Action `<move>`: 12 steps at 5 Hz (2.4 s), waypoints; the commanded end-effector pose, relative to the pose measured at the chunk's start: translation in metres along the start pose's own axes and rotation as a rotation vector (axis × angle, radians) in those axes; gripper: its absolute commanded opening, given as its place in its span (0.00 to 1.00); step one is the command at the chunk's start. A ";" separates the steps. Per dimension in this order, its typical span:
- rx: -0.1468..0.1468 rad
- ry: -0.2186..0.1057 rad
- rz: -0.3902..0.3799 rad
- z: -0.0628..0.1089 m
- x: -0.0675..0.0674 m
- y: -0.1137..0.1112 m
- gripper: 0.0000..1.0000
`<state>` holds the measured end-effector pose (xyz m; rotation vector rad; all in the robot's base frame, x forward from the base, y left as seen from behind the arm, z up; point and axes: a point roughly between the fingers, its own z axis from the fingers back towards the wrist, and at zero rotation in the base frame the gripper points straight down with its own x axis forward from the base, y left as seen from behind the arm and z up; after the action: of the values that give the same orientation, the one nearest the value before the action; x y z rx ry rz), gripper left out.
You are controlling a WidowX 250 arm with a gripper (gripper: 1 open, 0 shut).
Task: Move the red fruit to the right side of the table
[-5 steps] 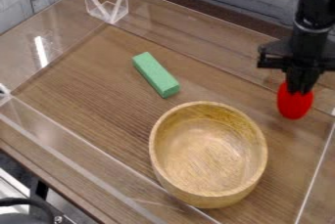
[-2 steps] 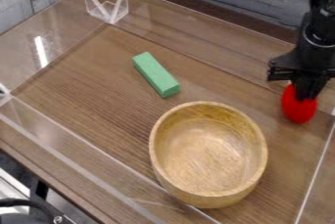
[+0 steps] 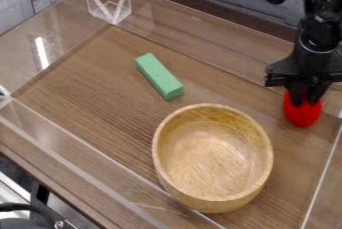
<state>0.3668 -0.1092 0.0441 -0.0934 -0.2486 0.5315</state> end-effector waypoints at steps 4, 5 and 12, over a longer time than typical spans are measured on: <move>-0.071 -0.021 -0.111 0.014 0.011 0.006 0.00; -0.060 -0.027 -0.087 0.009 0.011 0.002 1.00; -0.090 -0.006 -0.193 0.055 0.020 0.012 1.00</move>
<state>0.3584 -0.0888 0.0765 -0.1298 -0.2252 0.3255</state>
